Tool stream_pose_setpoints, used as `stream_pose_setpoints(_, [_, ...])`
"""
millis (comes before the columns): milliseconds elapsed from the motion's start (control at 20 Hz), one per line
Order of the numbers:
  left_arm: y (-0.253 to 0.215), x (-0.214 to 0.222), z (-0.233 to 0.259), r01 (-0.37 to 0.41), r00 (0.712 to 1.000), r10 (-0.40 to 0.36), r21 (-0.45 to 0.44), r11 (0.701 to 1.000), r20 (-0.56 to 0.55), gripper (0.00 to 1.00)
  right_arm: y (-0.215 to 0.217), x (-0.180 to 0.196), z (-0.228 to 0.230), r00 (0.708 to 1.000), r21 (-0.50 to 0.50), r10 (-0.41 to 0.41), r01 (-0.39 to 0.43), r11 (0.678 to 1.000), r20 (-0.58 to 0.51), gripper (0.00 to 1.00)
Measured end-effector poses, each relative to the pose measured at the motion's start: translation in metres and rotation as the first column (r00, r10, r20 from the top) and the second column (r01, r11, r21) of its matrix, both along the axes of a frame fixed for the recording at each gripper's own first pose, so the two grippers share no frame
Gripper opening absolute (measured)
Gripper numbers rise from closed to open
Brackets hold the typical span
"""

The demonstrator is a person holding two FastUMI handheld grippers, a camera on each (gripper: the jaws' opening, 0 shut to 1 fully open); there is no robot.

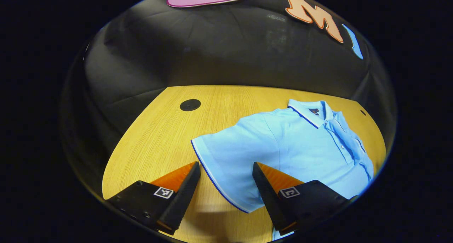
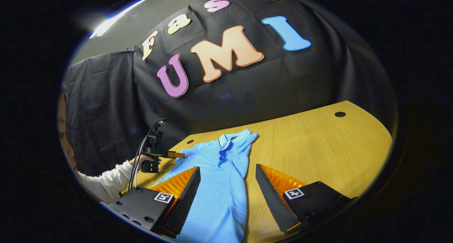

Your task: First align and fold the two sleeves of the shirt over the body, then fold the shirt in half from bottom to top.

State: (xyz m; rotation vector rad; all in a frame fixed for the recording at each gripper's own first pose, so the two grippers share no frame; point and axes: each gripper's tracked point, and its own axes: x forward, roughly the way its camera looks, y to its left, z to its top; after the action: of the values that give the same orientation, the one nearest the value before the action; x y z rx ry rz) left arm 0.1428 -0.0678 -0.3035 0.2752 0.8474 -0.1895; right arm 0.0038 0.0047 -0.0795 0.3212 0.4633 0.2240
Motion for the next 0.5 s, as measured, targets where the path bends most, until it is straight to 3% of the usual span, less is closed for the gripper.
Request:
stream_pose_setpoints(200, [-0.002, 0.0, -0.004, 0.007, 1.0, -0.007, -0.002, 1.0, -0.012, 0.93, 0.003, -0.002, -0.005, 1.0, 0.001, 0.01, -0.01, 1.0, -0.016, 0.97])
stream_pose_setpoints(300, [-0.008, -0.003, -0.003, 0.014, 1.0, -0.014, -0.007, 1.0, -0.021, 0.87, 0.005, -0.003, -0.004, 1.0, 0.01, 0.012, -0.012, 1.0, -0.018, 0.98])
stream_pose_setpoints(350, [-0.009, -0.003, -0.003, 0.016, 1.0, -0.016, -0.008, 1.0, -0.023, 0.77, 0.003, -0.003, -0.004, 1.0, 0.01, 0.011, -0.011, 1.0, -0.017, 0.98])
stream_pose_setpoints(400, [-0.013, -0.002, -0.004, 0.02, 0.999, -0.02, -0.019, 1.0, -0.026, 0.74, 0.003, -0.003, -0.004, 1.0, 0.012, 0.008, -0.008, 1.0, -0.015, 0.98])
stream_pose_setpoints(450, [-0.018, -0.004, -0.006, 0.026, 0.999, -0.027, -0.029, 0.999, -0.03, 0.57, 0.002, -0.003, -0.004, 1.0, 0.014, 0.007, -0.007, 1.0, -0.013, 0.98])
stream_pose_setpoints(500, [-0.022, -0.004, -0.007, 0.031, 0.999, -0.032, -0.038, 0.999, -0.032, 0.46, 0.0, -0.004, -0.004, 1.0, 0.016, 0.003, -0.003, 1.0, -0.012, 0.97])
